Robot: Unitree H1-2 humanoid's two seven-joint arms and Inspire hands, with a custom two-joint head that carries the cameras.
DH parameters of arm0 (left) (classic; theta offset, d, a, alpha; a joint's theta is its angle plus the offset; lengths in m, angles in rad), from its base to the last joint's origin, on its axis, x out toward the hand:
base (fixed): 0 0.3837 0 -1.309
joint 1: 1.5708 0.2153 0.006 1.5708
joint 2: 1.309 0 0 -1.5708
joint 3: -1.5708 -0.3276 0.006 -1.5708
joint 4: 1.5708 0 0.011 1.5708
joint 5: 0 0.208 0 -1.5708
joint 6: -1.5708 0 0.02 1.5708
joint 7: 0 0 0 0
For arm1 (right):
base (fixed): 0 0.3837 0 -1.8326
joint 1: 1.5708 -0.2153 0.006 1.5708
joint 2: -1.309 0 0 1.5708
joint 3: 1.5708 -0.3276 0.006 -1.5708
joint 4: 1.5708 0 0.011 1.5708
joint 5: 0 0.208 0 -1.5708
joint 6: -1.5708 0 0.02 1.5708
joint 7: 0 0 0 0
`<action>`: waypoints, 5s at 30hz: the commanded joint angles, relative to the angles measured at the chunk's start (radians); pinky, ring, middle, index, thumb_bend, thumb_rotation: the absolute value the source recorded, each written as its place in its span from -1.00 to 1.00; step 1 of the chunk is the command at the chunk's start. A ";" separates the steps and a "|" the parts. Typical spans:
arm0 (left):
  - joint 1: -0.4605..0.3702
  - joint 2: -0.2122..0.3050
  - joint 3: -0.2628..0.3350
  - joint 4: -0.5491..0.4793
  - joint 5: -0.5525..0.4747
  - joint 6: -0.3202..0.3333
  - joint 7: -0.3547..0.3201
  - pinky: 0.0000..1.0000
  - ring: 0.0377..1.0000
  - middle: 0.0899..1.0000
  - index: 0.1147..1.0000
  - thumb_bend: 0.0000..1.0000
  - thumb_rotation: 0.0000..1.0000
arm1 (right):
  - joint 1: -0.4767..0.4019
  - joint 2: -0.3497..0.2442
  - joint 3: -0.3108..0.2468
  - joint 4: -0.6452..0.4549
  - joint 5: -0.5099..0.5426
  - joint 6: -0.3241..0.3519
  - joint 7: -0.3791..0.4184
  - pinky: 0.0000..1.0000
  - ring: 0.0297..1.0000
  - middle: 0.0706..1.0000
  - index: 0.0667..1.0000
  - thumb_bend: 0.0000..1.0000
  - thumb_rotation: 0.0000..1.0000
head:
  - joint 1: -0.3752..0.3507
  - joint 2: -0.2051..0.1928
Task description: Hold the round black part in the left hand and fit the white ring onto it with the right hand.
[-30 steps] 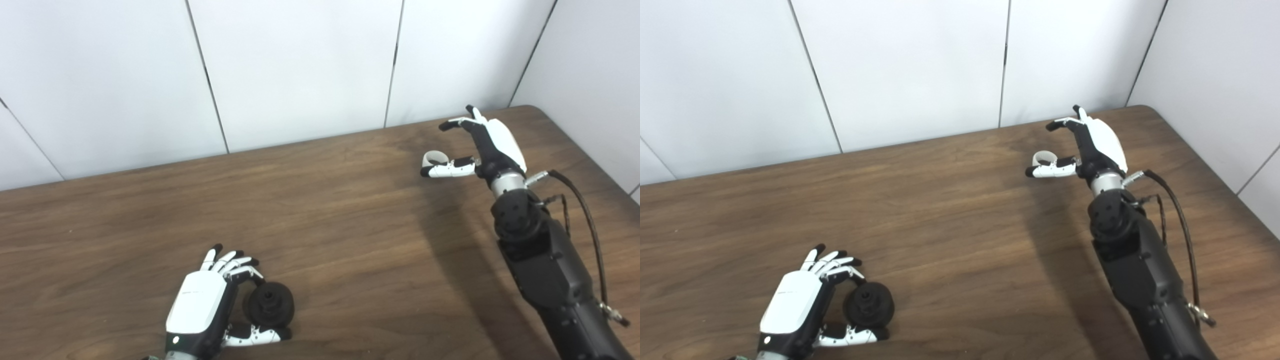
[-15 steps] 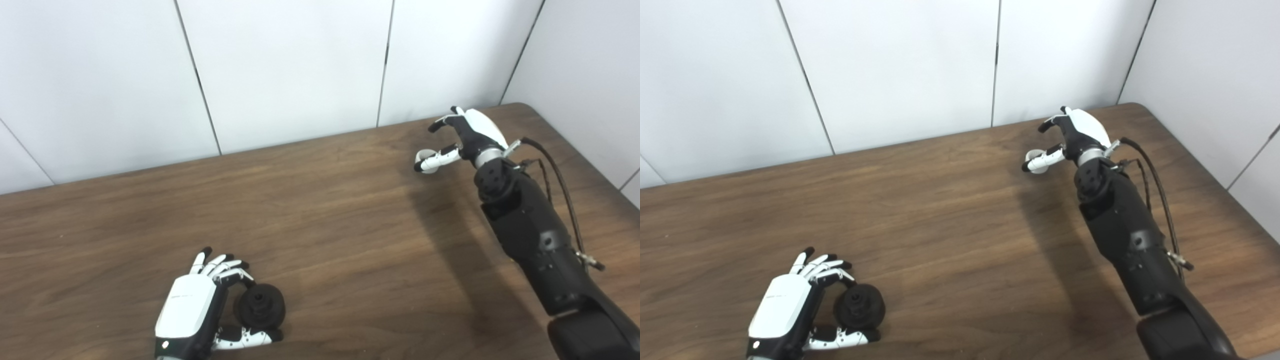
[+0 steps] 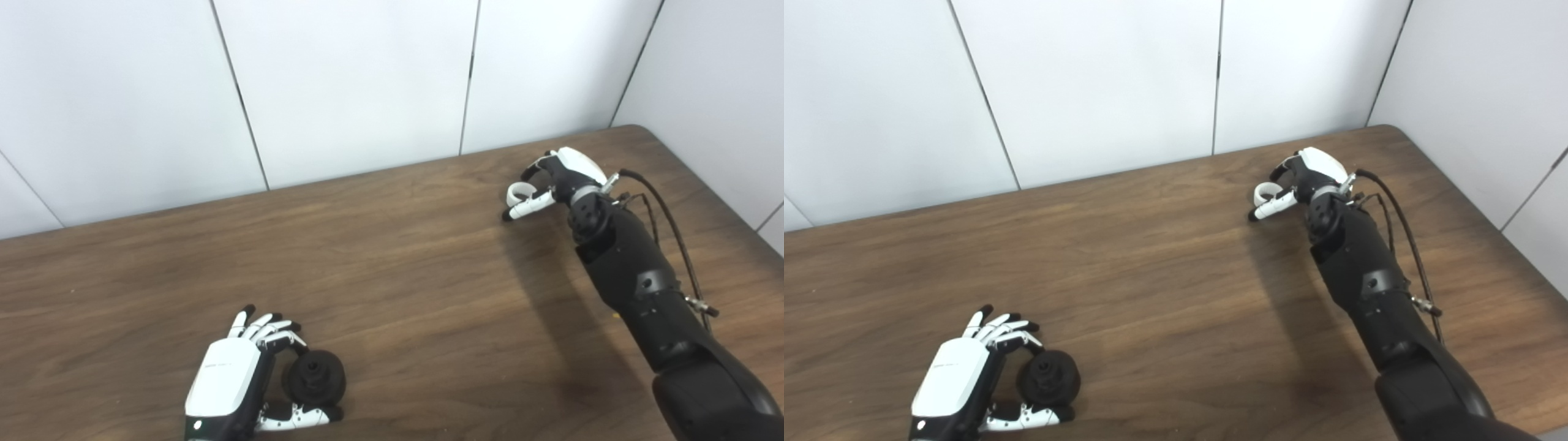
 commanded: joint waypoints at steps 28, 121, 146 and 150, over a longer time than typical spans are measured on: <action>0.006 0.016 0.011 -0.020 0.010 0.000 -0.005 1.00 0.74 0.50 -0.17 0.05 -0.90 | -0.023 -0.046 0.015 -0.043 -0.003 0.002 -0.004 1.00 1.00 0.86 0.22 0.77 -0.44 | 0.011 0.014; 0.019 -0.082 -0.059 -0.029 0.121 0.061 0.008 1.00 0.77 0.52 -0.17 0.05 -0.89 | 0.211 0.112 0.314 -1.038 -0.009 -0.014 0.455 1.00 0.94 0.67 -0.11 0.05 -0.73 | 0.321 0.083; 0.019 -0.116 -0.075 -0.046 0.135 0.094 -0.001 1.00 0.78 0.51 -0.17 0.05 -0.89 | 0.248 0.241 0.411 -0.996 -0.031 -0.049 0.474 1.00 0.97 0.71 -0.11 0.05 -0.73 | 0.341 0.113; 0.017 -0.118 -0.077 -0.041 0.143 0.096 0.002 1.00 0.78 0.51 -0.17 0.05 -0.89 | 0.254 0.243 0.416 -0.978 -0.035 -0.066 0.469 1.00 0.96 0.71 -0.11 0.05 -0.73 | 0.344 0.114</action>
